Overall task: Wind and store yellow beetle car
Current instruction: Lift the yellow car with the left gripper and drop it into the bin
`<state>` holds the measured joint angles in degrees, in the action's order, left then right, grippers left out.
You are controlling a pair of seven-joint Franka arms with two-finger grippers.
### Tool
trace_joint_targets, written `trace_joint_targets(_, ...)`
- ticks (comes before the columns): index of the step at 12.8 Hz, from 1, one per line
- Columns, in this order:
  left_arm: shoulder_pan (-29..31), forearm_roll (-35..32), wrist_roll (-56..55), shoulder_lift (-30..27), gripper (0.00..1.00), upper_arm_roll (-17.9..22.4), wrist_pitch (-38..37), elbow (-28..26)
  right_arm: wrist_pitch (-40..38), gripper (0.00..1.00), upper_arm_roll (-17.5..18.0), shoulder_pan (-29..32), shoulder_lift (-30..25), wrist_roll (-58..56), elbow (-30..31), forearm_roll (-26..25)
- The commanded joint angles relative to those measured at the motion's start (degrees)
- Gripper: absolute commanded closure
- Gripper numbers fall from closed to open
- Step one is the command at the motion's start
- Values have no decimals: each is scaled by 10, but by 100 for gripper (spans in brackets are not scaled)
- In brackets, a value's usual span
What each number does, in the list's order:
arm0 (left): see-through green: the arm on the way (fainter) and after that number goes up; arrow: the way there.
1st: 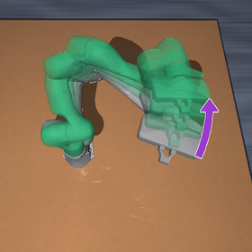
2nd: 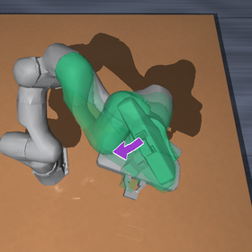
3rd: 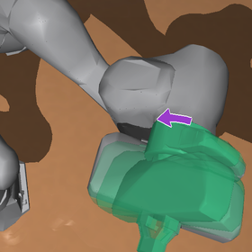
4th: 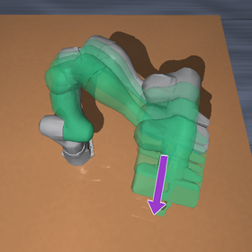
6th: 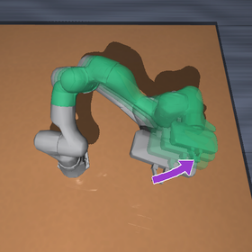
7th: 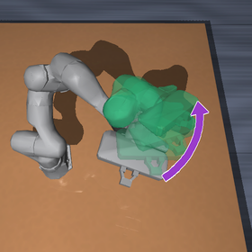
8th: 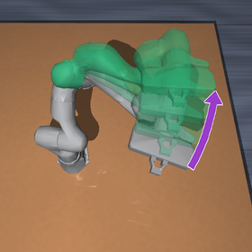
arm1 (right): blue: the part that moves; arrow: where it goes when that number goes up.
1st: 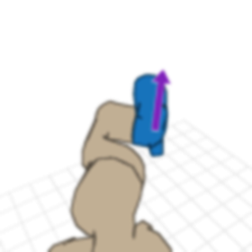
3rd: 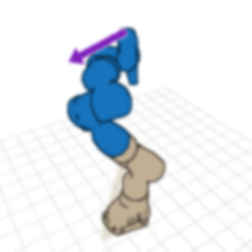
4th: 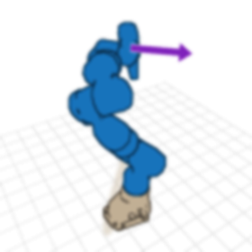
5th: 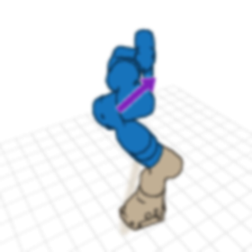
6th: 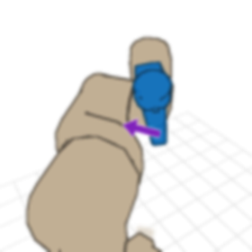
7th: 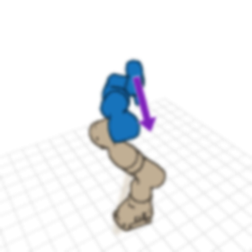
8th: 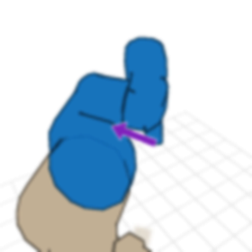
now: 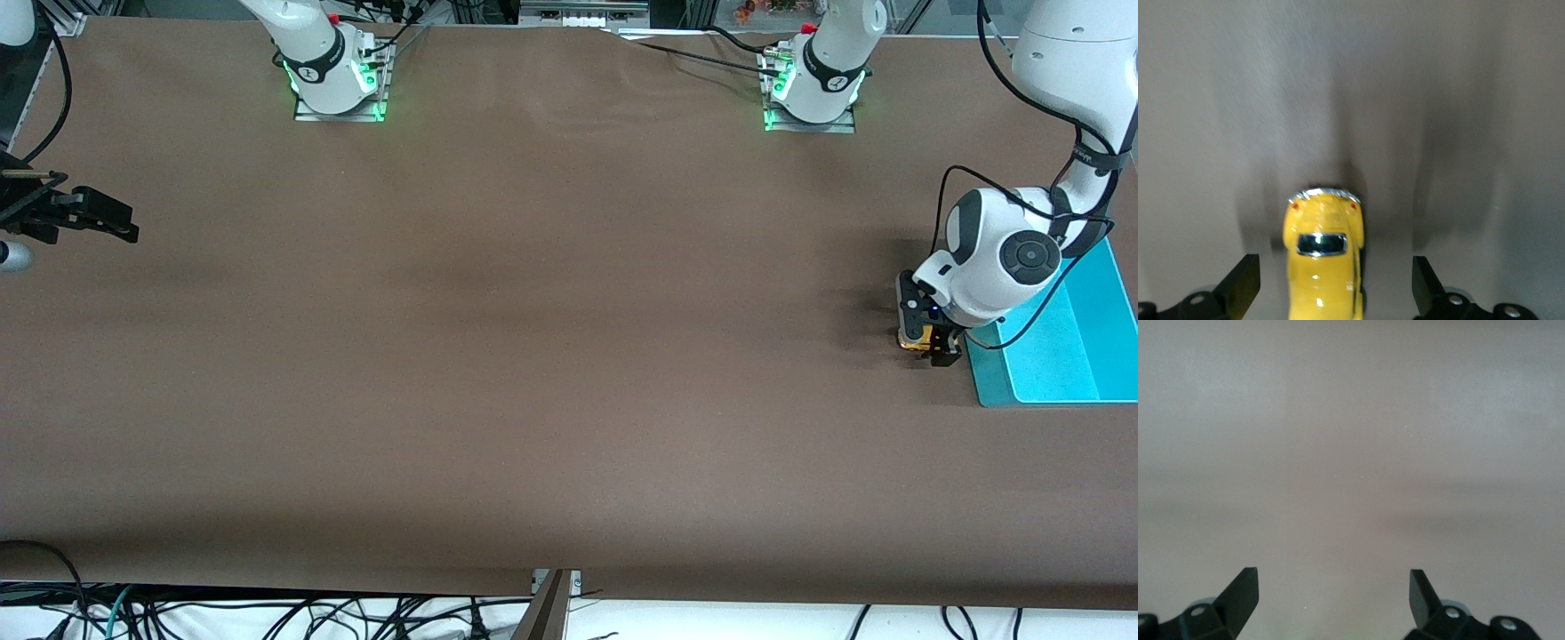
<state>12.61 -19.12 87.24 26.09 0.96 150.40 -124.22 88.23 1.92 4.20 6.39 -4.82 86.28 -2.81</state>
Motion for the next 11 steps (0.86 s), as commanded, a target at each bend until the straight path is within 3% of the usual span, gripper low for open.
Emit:
trace_joint_targets(1, 18, -18, 7, 16, 37, -5, 17, 8, -2, 0, -1, 1, -5, 1, -2, -4)
trace_joint_targets(2, 18, -18, 7, 16, 67, -5, 17, 8, -2, 0, -1, 0, -5, 1, -2, -4)
trace_joint_targets(3, 17, -18, 7, 16, 82, -5, 17, 9, -2, 0, -1, 0, -5, 1, -2, -3)
trace_joint_targets(5, 17, -17, 7, 4, 87, -8, 12, 8, -2, 0, -1, -1, -4, 1, -2, -3)
trace_joint_targets(7, 16, 10, 2, -37, 87, -30, -58, 12, -2, 0, -1, 0, -4, 1, -2, -3)
trace_joint_targets(11, 20, 93, 6, -93, 87, -47, -327, 86, -2, 0, -1, 1, -4, 1, -2, 0)
